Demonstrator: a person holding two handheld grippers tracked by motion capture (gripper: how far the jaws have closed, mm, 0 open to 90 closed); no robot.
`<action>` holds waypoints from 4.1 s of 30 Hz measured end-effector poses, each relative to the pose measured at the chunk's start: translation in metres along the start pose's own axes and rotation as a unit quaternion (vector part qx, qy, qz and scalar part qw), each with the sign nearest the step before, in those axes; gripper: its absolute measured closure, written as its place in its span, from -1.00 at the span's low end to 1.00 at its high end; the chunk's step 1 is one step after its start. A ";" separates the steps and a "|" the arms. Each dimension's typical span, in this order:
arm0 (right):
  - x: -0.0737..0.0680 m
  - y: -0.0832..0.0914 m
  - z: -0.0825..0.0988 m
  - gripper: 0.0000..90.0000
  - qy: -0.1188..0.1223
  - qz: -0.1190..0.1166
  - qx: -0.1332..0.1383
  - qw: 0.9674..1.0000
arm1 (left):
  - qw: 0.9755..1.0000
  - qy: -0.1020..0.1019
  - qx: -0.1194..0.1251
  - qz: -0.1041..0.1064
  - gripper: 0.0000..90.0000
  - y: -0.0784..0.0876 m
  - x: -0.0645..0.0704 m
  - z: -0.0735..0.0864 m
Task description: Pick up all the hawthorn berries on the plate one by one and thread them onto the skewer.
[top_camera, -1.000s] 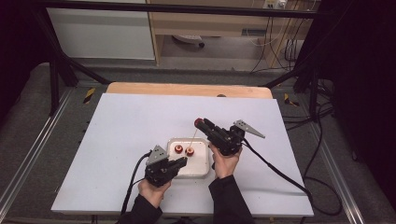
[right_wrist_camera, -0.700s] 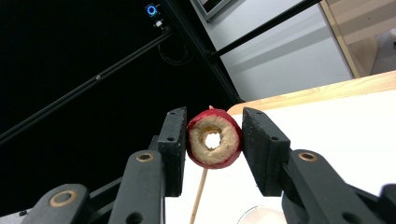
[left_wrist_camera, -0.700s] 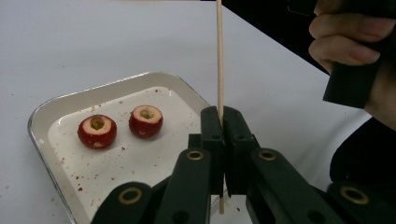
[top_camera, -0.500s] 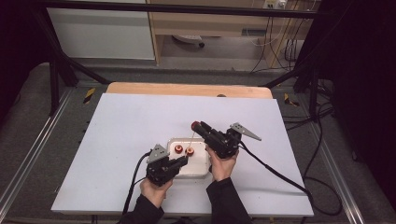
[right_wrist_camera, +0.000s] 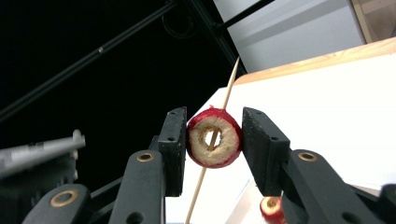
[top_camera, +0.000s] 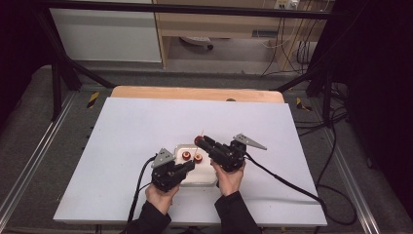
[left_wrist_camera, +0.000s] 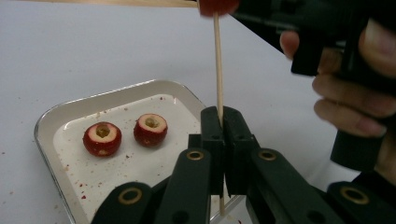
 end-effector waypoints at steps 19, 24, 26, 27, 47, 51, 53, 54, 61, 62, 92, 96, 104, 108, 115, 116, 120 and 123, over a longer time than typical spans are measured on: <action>-0.004 -0.001 0.034 0.38 0.027 0.004 -0.054 0.998 | 1.000 -0.014 -0.021 -0.002 0.96 -0.008 -0.008 0.006; -0.006 0.002 0.032 0.29 0.033 -0.007 -0.060 0.998 | 1.000 -0.023 -0.017 0.006 0.96 -0.004 -0.008 0.005; -0.006 0.004 0.030 0.24 0.040 -0.004 -0.061 0.997 | 0.999 -0.032 -0.019 0.004 0.96 -0.001 -0.009 0.005; -0.006 0.007 0.026 0.10 0.057 0.002 -0.063 0.996 | 0.999 -0.035 -0.021 0.005 0.96 0.001 -0.010 0.007; 0.037 0.018 0.034 -0.63 0.166 0.077 -0.271 0.945 | 0.993 -0.082 -0.080 -0.018 0.96 0.053 -0.061 0.045; 0.038 0.010 0.030 -0.65 0.174 0.079 -0.300 0.935 | 0.992 -0.089 -0.088 -0.019 0.96 0.059 -0.067 0.053; 0.039 0.005 0.028 -0.65 0.175 0.084 -0.311 0.930 | 0.991 -0.097 -0.094 -0.023 0.95 0.060 -0.068 0.056; 0.041 0.003 0.028 -0.66 0.180 0.086 -0.316 0.928 | 0.990 -0.099 -0.096 -0.022 0.96 0.060 -0.068 0.058; 0.043 -0.014 0.032 -0.71 0.189 0.092 -0.369 0.905 | 0.988 -0.108 -0.107 -0.020 0.95 0.063 -0.069 0.064; 0.043 -0.016 0.034 -0.71 0.190 0.094 -0.376 0.902 | 0.988 -0.107 -0.108 -0.021 0.95 0.063 -0.070 0.064; 0.060 -0.053 0.057 0.13 0.151 0.102 -0.481 0.857 | 0.988 -0.103 -0.113 -0.024 0.95 0.062 -0.073 0.065; 0.061 -0.054 0.060 0.22 0.147 0.100 -0.487 0.855 | 0.988 -0.104 -0.114 -0.024 0.95 0.062 -0.073 0.065; 0.062 -0.053 0.062 0.36 0.140 0.102 -0.494 0.852 | 0.988 -0.104 -0.113 -0.024 0.95 0.062 -0.073 0.065; 0.062 -0.053 0.062 0.38 0.138 0.102 -0.493 0.853 | 0.988 -0.105 -0.113 -0.025 0.95 0.062 -0.073 0.065; 0.057 -0.051 0.057 0.39 0.134 0.100 -0.484 0.859 | 0.988 -0.106 -0.112 -0.025 0.95 0.062 -0.073 0.065; 0.055 -0.050 0.055 0.39 0.134 0.098 -0.484 0.860 | 0.988 -0.106 -0.112 -0.025 0.95 0.062 -0.072 0.065; 0.048 -0.045 0.048 0.39 0.136 0.096 -0.475 0.864 | 0.988 -0.108 -0.112 -0.026 0.95 0.063 -0.072 0.064; 0.044 -0.042 0.044 0.39 0.140 0.096 -0.470 0.866 | 0.988 -0.108 -0.111 -0.026 0.95 0.062 -0.071 0.064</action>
Point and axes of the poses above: each handheld gripper's, and its own axes: y roughly backward along the jaws, z roughly out of its underside, x roughly to its right, the point moved 9 cm from there along -y, roughly forward along the jaws, and after that the axes turned 2 degrees about y, right-handed, at the moved point
